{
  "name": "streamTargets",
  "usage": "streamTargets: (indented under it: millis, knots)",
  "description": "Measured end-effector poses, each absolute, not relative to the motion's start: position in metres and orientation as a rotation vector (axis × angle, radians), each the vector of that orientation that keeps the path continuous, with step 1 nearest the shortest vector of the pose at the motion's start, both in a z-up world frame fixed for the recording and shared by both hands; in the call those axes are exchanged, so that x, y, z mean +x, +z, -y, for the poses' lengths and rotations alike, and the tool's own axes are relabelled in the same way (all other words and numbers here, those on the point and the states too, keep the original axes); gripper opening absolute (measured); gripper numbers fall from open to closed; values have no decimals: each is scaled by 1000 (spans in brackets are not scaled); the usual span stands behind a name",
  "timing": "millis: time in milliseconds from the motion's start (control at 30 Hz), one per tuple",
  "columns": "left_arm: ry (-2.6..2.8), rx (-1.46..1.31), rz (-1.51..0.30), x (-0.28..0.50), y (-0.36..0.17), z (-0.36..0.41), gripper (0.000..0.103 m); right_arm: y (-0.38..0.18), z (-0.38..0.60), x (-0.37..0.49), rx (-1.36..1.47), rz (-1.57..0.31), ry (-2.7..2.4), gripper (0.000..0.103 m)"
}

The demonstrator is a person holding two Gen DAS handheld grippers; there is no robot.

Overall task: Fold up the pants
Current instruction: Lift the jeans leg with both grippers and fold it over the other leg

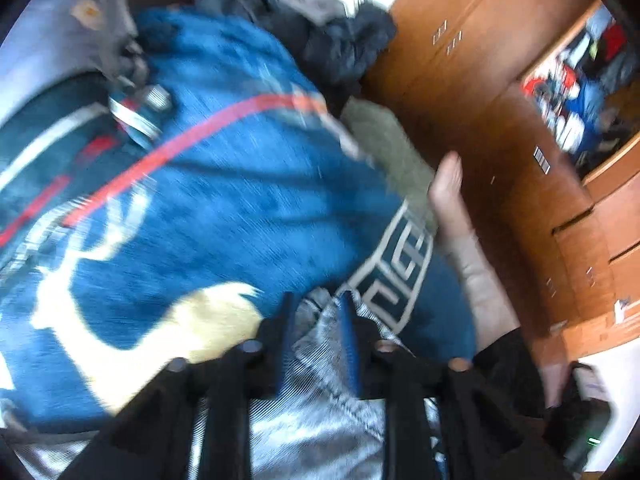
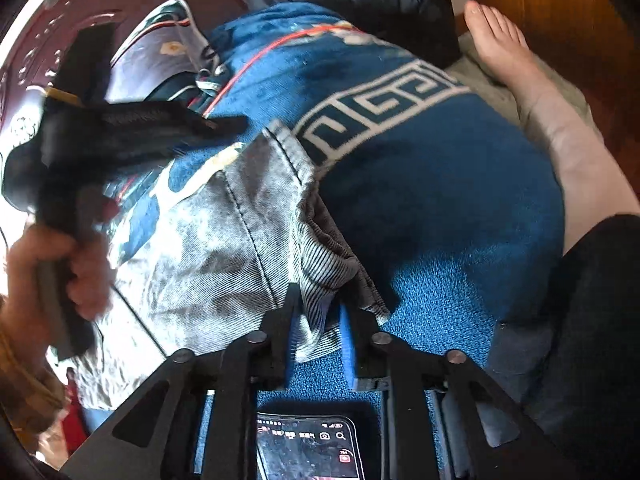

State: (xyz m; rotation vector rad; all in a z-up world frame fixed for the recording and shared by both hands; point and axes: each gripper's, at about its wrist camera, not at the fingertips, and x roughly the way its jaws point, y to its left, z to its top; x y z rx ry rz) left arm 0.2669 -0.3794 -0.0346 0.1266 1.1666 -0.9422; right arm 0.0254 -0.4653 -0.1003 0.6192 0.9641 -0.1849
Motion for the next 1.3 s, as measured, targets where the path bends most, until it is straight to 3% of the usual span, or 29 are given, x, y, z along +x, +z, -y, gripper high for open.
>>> streamTargets:
  millis: [67,100,200,367,633,700,967,1067,1200,1267,1300]
  knots:
    - [-930,75,-1124,272,-10,347,68,-92,463,20,561,-938,-228,34]
    - [-920,56,-1090,273,4,323,71,-87,463,19,533,-921,-256,39]
    - [-861,55,-1057,271,19,260,72,-69,465,10,486,-851,-306,45]
    - [-686,85,-1090,248,-6,153,72,-44,447,24,413,-774,-224,52]
    - [-432,2,-1220,224,-89,30,72,-82,404,80,370,-938,-63,52]
    - [-371,13,-1250,224,-113,11,62,-102,403,88,334,-1038,-105,51]
    - [-412,-30,-1193,211,-96,-11,61,-68,407,91,276,-943,-128,53]
    - [-383,-21,-1149,207,-87,-26,67,-60,422,104,302,-914,-141,53]
    - [-306,-18,-1185,213,-107,-43,67,-68,428,127,255,-897,-110,53]
    - [-296,22,-1183,213,-114,-39,67,-86,429,137,236,-945,-89,52]
    - [-274,53,-1184,213,-114,-34,67,-100,430,145,213,-1004,-100,42]
